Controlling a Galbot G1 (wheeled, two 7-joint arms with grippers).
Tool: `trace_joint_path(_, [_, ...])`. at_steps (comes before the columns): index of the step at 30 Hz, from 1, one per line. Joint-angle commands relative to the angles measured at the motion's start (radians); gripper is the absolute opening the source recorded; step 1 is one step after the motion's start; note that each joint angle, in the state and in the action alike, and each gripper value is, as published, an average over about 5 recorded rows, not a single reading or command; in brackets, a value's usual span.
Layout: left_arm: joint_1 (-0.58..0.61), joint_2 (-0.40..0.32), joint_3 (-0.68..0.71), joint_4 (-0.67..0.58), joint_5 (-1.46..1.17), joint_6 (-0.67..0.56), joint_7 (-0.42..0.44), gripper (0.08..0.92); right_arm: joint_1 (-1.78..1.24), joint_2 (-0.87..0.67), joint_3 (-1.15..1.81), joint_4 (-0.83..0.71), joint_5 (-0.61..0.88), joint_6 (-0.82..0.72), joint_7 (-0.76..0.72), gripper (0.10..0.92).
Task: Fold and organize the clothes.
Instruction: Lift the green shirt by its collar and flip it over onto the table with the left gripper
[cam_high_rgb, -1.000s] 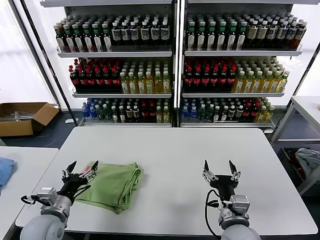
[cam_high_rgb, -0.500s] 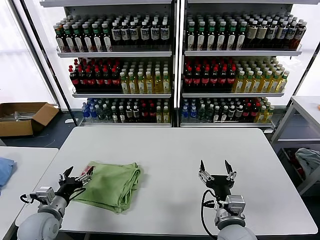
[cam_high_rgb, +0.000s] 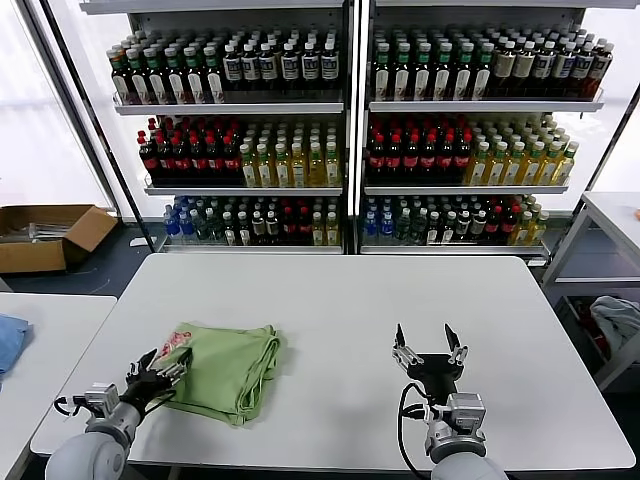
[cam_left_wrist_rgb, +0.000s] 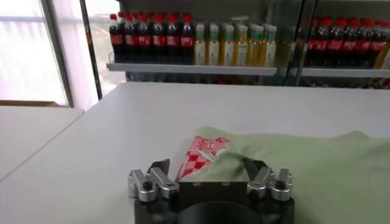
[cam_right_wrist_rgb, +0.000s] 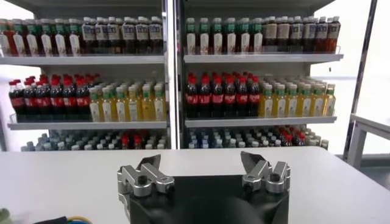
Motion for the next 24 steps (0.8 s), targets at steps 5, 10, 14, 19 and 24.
trace_joint_path(5, [0.007, 0.009, 0.003, 0.026, 0.007, 0.009, 0.034, 0.559, 0.0, -0.006, 0.002, 0.014, 0.0, -0.001, 0.0, 0.823])
trace_joint_path(10, [0.01, -0.001, -0.001, 0.022, 0.01, 0.006, 0.029, 0.411, 0.004, -0.016, 0.01, 0.025, 0.005, -0.004, 0.004, 0.823])
trace_joint_path(14, [0.008, -0.014, -0.004, 0.026, 0.02, 0.007, 0.021, 0.299, 0.019, -0.028, 0.015, 0.039, 0.013, -0.02, 0.015, 0.823])
trace_joint_path(19, [0.011, 0.009, -0.068, 0.006, -0.004, 0.007, -0.01, 0.153, 0.035, -0.037, 0.029, 0.049, 0.022, -0.039, 0.028, 0.823])
trace_joint_path(24, [0.035, 0.143, -0.234, -0.034, -0.066, 0.008, -0.037, 0.104, 0.042, -0.037, 0.04, 0.058, 0.035, -0.047, 0.029, 0.823])
